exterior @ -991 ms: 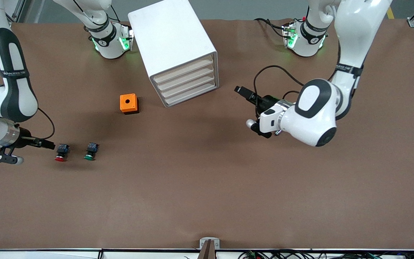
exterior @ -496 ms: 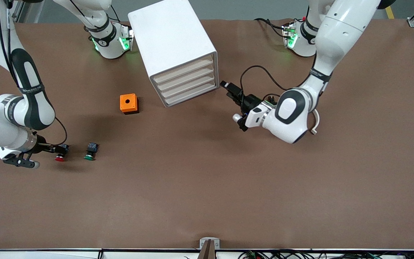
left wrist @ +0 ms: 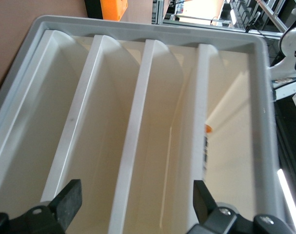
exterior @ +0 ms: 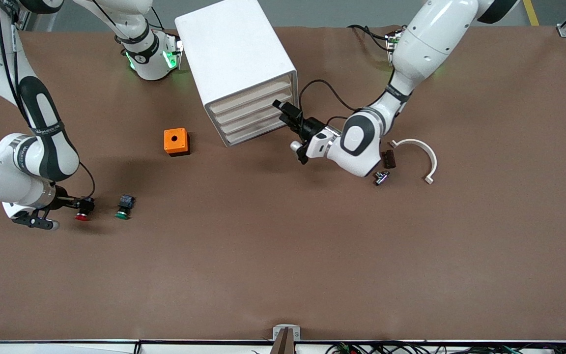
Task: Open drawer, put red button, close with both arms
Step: 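Grasp the drawer handle with the left gripper while the right gripper grasps the button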
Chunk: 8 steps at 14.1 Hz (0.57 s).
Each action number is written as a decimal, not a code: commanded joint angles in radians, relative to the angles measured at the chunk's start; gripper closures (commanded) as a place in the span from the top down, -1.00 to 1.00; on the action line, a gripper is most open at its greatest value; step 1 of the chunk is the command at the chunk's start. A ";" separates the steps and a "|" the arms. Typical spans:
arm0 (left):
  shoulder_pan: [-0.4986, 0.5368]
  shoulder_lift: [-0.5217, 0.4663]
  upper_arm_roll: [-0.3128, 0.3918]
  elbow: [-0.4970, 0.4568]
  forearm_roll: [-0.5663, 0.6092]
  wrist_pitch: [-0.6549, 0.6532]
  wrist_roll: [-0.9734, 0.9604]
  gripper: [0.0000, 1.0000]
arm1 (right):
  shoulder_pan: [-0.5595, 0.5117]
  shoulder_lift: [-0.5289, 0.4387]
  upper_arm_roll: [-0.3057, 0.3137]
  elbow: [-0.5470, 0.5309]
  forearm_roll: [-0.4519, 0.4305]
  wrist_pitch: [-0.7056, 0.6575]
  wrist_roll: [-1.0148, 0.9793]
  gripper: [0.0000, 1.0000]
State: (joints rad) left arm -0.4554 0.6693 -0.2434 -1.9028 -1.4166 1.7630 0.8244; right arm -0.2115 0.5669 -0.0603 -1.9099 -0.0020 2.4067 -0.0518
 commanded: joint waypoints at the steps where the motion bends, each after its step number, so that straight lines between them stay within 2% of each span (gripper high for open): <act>1: -0.041 -0.001 0.001 -0.001 -0.071 0.045 0.025 1.00 | -0.016 0.014 0.014 0.005 -0.016 0.005 -0.006 1.00; 4: -0.087 -0.001 0.001 0.002 -0.131 0.082 0.027 1.00 | -0.014 0.015 0.014 0.006 -0.016 0.005 -0.006 0.96; 5: -0.094 -0.001 -0.001 0.005 -0.137 0.098 0.030 0.72 | -0.016 0.016 0.014 0.006 -0.016 0.005 -0.006 0.80; 6: -0.097 -0.001 0.001 0.007 -0.137 0.102 0.035 0.10 | -0.016 0.016 0.016 0.006 -0.016 0.005 -0.006 0.65; 7: -0.098 0.001 0.001 0.008 -0.139 0.102 0.036 -0.40 | -0.016 0.018 0.014 0.006 -0.016 0.005 -0.006 0.50; 8: -0.098 0.003 0.001 0.013 -0.137 0.102 0.044 -0.75 | -0.014 0.024 0.016 0.009 -0.016 0.005 -0.006 0.37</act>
State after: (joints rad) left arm -0.5412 0.6787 -0.2436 -1.8909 -1.5280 1.8482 0.8385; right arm -0.2114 0.5809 -0.0588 -1.9095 -0.0020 2.4084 -0.0521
